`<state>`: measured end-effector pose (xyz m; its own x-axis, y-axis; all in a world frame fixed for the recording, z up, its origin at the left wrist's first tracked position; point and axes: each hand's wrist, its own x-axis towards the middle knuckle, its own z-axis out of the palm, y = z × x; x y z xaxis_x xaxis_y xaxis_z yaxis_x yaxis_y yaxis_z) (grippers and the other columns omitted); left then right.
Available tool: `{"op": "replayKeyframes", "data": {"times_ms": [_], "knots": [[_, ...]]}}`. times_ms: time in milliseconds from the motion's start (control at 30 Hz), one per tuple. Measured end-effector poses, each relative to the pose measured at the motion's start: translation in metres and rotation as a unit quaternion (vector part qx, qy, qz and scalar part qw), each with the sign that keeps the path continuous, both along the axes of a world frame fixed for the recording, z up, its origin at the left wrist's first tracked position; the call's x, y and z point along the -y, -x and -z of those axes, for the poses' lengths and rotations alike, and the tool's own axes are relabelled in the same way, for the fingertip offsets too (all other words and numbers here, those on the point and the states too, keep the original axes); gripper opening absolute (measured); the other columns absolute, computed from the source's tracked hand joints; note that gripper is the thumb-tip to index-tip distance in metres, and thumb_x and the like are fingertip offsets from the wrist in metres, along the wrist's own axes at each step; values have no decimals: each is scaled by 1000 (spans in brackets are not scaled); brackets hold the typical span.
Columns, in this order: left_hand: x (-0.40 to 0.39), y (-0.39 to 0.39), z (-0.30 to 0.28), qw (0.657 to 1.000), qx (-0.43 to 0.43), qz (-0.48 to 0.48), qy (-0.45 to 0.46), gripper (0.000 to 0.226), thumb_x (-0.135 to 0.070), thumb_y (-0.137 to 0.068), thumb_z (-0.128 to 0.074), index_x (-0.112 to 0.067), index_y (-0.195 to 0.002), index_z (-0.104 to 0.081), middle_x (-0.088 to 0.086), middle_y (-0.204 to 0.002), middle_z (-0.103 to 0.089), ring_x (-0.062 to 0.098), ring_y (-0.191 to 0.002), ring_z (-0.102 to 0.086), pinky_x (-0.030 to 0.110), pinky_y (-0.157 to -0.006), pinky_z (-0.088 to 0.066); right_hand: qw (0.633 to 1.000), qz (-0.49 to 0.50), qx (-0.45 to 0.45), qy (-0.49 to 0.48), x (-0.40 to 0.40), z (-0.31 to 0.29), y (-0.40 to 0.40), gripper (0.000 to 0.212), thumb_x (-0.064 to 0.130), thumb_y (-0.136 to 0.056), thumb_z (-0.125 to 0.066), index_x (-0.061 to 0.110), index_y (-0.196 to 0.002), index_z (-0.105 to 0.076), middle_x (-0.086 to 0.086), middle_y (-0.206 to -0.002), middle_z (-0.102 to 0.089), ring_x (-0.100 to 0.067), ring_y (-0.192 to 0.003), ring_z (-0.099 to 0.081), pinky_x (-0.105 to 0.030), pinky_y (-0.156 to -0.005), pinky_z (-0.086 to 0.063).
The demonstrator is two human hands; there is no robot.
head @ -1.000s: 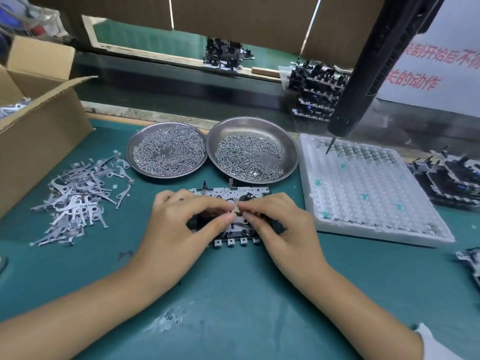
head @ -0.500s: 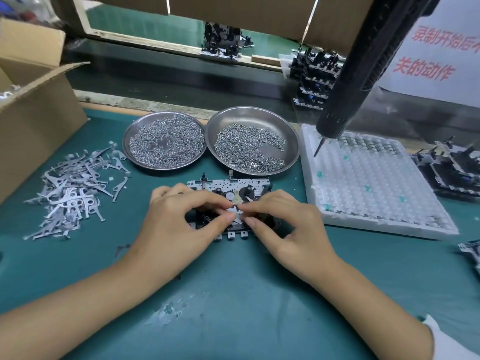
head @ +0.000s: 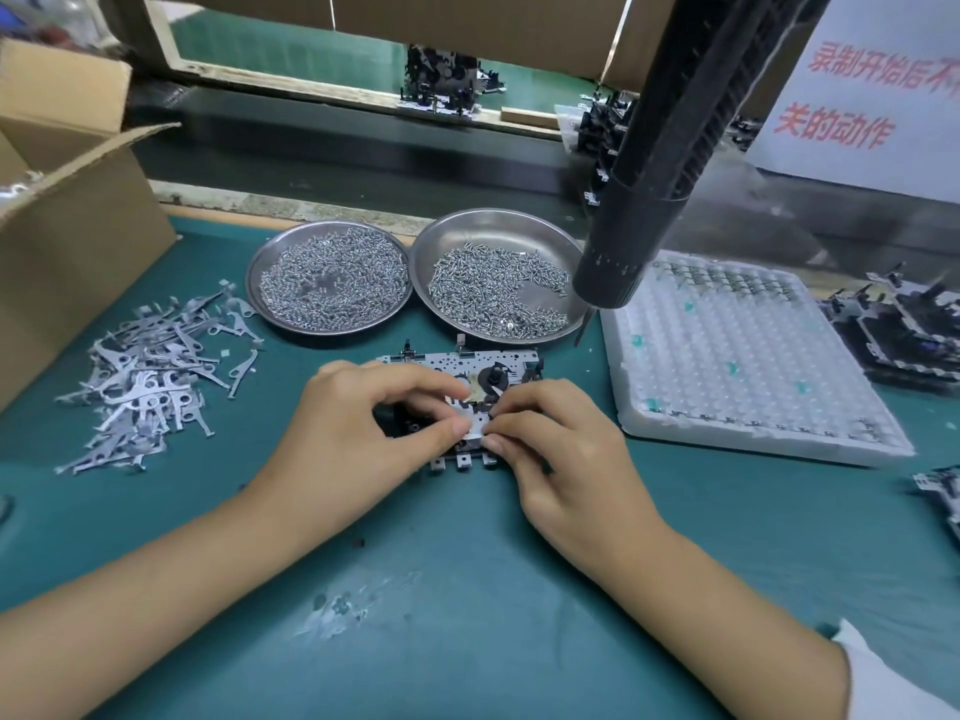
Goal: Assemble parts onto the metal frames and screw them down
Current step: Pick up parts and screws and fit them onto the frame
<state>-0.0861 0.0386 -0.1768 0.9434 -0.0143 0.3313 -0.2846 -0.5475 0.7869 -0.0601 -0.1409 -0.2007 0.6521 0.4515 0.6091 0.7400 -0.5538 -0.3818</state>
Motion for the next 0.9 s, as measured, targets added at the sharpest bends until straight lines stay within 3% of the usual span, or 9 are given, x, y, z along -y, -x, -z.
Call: {"op": "replayKeyframes", "data": {"times_ms": [200,300,367,467,633,800,900], "knots": [[-5,-3,5,995,-74,30,56,20,-24,-73,-78,-37,-87,-72,-15,-73,-73,-4,-68,-64,20,-74,-51,999,27,-26,-23,-6,-1,2,4,-3,-75,-67,-1,-74,-70,-10,-82,-64,-28,-75,-60,-31,-70,-46],[-7,-5,4,991,-98,43,81,23,-32,-72,-78,-39,-92,-71,-11,-75,-74,1,-70,-66,25,-75,-54,990,17,-105,-89,-2,-5,0,5,4,-78,-68,2,-78,-73,-5,-84,-64,-14,-79,-60,-17,-73,-45],[-8,-6,4,989,-107,46,96,26,-41,-67,-76,-40,-93,-70,-9,-76,-74,1,-70,-66,29,-75,-54,971,19,-171,-164,1,-9,-3,8,8,-83,-65,5,-80,-72,-2,-84,-65,-10,-80,-60,-17,-74,-45],[-7,-7,7,988,-106,47,99,26,-42,-66,-75,-41,-91,-71,-9,-76,-74,0,-70,-66,21,-74,-52,942,35,-235,-238,1,-12,-5,9,5,-87,-65,7,-81,-72,0,-83,-66,-8,-80,-60,-15,-72,-44],[-4,-5,6,991,-83,50,90,20,-33,-67,-77,-37,-87,-74,-11,-79,-73,3,-76,-66,14,-73,-49,931,42,-253,-258,0,-11,-5,10,6,-87,-65,7,-80,-72,0,-82,-66,-7,-80,-59,-13,-72,-42],[-13,-12,-7,999,42,-21,13,20,-36,-82,-65,-25,-97,-73,-17,-87,-68,-2,-82,-59,8,-78,-41,930,38,-239,-275,1,-9,-6,9,5,-87,-65,7,-81,-72,-1,-84,-66,-7,-81,-60,-14,-73,-44],[-37,-35,-15,981,86,-126,-119,19,-19,-92,-60,-17,-109,-69,0,-98,-66,2,-83,-54,17,-78,-38,931,28,-229,-284,0,-9,-5,14,1,-85,-66,14,-83,-71,0,-87,-65,-2,-79,-59,-13,-73,-44]]}}
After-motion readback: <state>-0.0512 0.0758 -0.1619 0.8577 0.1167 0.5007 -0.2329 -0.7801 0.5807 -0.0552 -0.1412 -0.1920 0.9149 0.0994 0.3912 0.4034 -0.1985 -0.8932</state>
